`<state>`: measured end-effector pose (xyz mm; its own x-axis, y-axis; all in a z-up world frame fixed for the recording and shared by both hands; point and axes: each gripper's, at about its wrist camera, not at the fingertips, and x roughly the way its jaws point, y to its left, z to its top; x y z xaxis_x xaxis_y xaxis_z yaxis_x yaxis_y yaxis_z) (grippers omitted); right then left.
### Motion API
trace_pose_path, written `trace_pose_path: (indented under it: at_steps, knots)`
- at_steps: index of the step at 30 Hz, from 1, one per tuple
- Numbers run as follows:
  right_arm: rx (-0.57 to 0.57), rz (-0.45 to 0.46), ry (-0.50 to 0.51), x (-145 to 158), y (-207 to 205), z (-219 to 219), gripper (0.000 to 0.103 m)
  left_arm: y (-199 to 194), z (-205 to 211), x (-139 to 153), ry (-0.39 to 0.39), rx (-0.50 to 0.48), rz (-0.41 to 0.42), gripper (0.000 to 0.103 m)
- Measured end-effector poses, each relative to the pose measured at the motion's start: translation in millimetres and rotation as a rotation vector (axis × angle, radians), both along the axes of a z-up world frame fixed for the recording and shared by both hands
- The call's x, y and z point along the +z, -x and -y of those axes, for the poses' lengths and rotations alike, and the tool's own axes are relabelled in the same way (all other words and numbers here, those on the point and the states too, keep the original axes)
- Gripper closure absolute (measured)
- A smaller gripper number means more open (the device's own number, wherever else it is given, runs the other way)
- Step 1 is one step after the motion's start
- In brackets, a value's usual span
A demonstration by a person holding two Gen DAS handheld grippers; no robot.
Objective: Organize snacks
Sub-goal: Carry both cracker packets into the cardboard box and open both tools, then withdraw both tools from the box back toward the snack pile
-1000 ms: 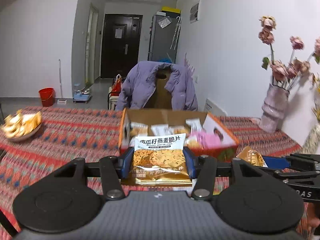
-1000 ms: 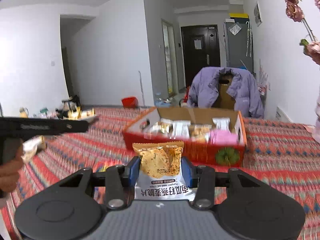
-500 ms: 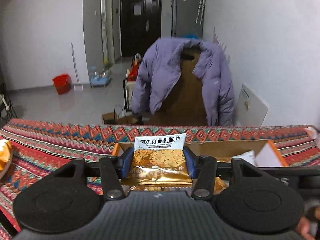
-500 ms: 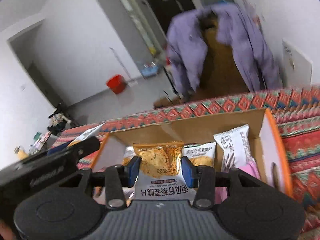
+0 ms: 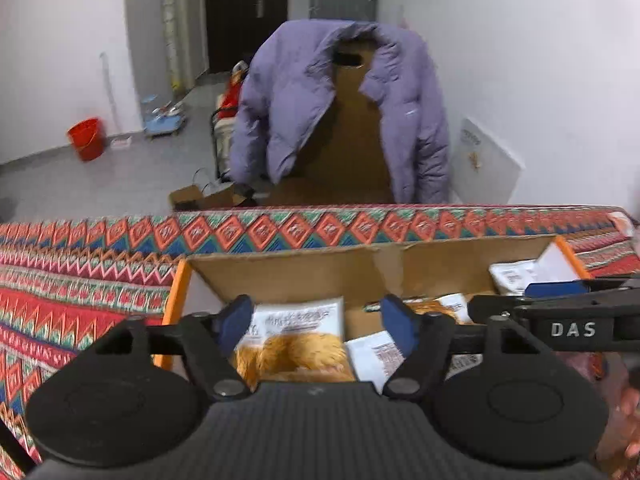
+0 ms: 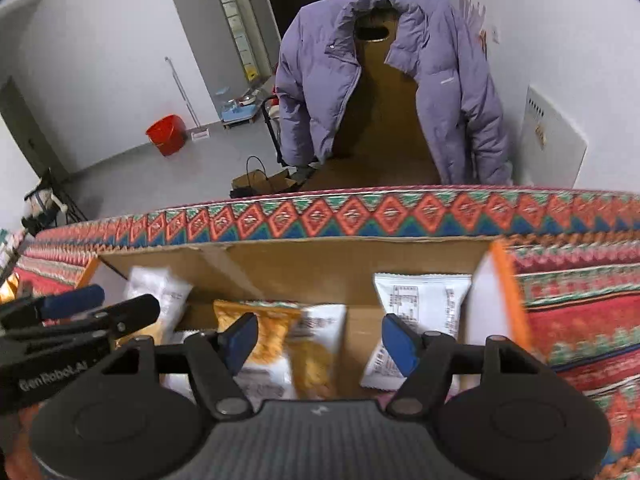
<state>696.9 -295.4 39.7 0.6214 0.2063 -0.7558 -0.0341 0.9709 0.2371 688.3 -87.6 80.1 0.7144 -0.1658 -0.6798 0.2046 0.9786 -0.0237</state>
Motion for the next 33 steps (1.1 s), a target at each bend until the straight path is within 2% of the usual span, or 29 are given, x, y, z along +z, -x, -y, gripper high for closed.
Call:
trace_pose_path:
  at_steps: [4,10,17,20,24,26,27,30,33]
  knots:
    - [0.004,0.026,0.026,22,22,10,0.03,15,-4,24,-0.006,-0.003,0.042,0.024]
    - [0.017,0.048,0.03,49,57,16,0.029,60,-15,62,-0.037,-0.051,0.108,0.017]
    - [0.051,0.161,0.093,86,144,19,0.021,143,-49,81,-0.007,-0.049,0.153,0.016]
    - [0.053,0.237,0.102,97,193,24,0.018,193,-67,84,0.036,-0.073,0.194,0.011]
    - [0.04,0.323,0.065,100,262,32,0.015,259,-86,84,0.056,-0.088,0.261,0.01]
    - [0.031,0.354,0.051,99,293,34,0.013,292,-93,82,0.065,-0.095,0.307,0.003]
    - [0.032,0.372,0.053,98,309,34,0.012,311,-97,78,0.064,-0.095,0.34,0.002]
    - [0.039,0.409,0.079,93,353,27,0.01,356,-104,62,0.021,-0.038,0.394,0.002]
    - [0.059,0.451,0.117,84,396,16,0.007,396,-114,46,0.044,-0.007,0.396,0.002]
